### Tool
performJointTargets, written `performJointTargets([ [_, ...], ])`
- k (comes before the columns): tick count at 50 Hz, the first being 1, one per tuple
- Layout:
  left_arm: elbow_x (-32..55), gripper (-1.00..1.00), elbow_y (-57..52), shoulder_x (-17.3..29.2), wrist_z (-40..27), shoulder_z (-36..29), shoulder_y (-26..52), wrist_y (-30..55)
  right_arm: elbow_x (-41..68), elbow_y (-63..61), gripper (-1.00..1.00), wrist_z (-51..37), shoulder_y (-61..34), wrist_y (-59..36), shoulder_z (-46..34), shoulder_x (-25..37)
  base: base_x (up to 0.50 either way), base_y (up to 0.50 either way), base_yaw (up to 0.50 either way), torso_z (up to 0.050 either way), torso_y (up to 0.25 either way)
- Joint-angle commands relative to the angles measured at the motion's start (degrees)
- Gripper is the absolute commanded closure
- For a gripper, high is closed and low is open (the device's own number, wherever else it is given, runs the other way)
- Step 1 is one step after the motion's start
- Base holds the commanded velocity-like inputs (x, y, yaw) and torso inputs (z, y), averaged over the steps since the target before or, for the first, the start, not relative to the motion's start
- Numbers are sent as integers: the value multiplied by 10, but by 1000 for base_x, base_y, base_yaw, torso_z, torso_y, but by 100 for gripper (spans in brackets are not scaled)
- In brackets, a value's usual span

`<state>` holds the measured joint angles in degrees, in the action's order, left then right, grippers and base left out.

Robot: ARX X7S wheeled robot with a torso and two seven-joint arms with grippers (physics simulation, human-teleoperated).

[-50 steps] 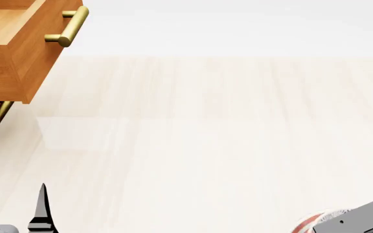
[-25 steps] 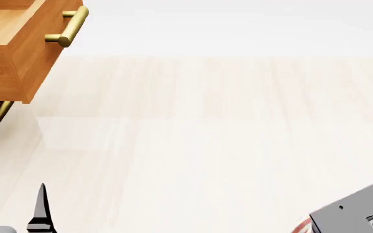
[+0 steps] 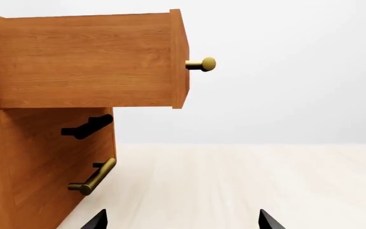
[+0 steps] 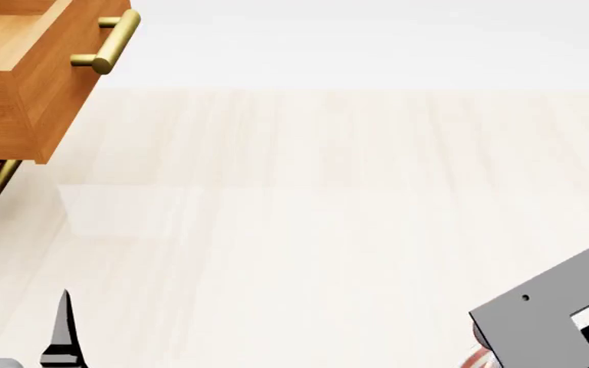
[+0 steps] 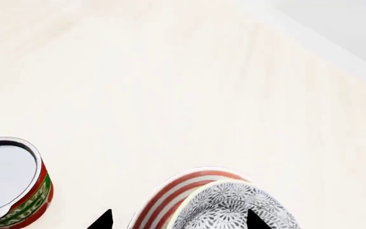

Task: Put the bowl on the plate.

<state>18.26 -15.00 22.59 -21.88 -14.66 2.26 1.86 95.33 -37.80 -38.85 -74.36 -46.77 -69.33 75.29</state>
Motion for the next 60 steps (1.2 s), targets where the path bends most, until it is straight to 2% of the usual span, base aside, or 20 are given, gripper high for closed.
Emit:
performJointTargets([
  [1,0,-100,0,1,-1,-1,0,-2,6,-25,-100,-24,-30,-10,20,-15,0,0,0,0,0],
  [25,2,-100,-17,7,-8,-2,-5,4,-23,-62,-100,-15,-42,43,55,-19,0,0,0,0,0],
  [40,1,-100,-17,8,-9,-5,-2,5,-79,-81,-100,-13,-41,92,77,-14,0,0,0,0,0],
  [60,1,-100,-16,9,-10,-7,-1,4,-128,-132,-100,-42,-59,90,96,-23,0,0,0,0,0],
])
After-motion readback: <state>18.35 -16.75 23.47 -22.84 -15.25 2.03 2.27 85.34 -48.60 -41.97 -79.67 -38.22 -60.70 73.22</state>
